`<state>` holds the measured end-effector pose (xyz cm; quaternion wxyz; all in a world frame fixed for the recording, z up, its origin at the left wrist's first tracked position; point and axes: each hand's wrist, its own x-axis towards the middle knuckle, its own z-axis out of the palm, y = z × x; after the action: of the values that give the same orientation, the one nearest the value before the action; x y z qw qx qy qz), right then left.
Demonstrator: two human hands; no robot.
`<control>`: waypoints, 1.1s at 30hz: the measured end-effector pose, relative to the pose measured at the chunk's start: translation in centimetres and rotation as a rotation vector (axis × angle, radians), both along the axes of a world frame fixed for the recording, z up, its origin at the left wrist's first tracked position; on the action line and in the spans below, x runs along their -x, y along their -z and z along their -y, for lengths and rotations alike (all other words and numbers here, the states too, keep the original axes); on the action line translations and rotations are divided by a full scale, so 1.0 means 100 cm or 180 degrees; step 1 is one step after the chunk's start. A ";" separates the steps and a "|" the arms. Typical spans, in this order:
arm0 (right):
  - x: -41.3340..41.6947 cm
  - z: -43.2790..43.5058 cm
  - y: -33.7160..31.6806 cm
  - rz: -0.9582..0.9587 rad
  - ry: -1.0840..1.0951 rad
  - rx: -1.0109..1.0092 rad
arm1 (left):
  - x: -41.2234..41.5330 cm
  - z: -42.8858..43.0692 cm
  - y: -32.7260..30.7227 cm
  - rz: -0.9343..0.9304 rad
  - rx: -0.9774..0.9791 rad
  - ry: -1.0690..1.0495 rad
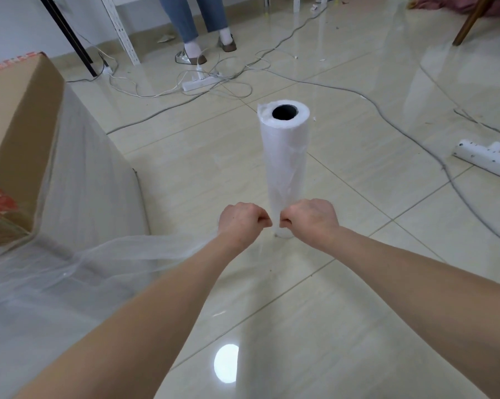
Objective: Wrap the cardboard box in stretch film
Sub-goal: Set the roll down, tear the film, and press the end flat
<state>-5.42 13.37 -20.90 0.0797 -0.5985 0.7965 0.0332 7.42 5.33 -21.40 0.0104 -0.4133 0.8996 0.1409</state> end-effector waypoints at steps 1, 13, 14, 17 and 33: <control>0.003 -0.003 0.002 -0.0008 0.0022 0.0020 | -0.003 0.004 0.002 0.0008 -0.0032 -0.0047; 0.018 -0.009 0.008 -0.0229 -0.0073 0.0099 | -0.004 0.011 0.011 0.0476 0.0139 0.0238; 0.018 -0.010 0.008 -0.0220 -0.0048 0.0104 | 0.004 0.006 0.016 0.0633 0.0126 0.0290; 0.016 -0.014 0.009 -0.0186 -0.0067 0.0093 | 0.019 0.000 0.030 0.0885 -0.0009 0.0219; -0.015 0.002 0.046 0.0605 0.0338 0.0315 | -0.007 0.002 0.034 -0.0210 -0.0022 -0.0209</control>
<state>-3.88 13.20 -25.49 0.1269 -0.5591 0.8166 -0.0673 8.13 5.11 -24.81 -0.0224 -0.4378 0.8848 0.1578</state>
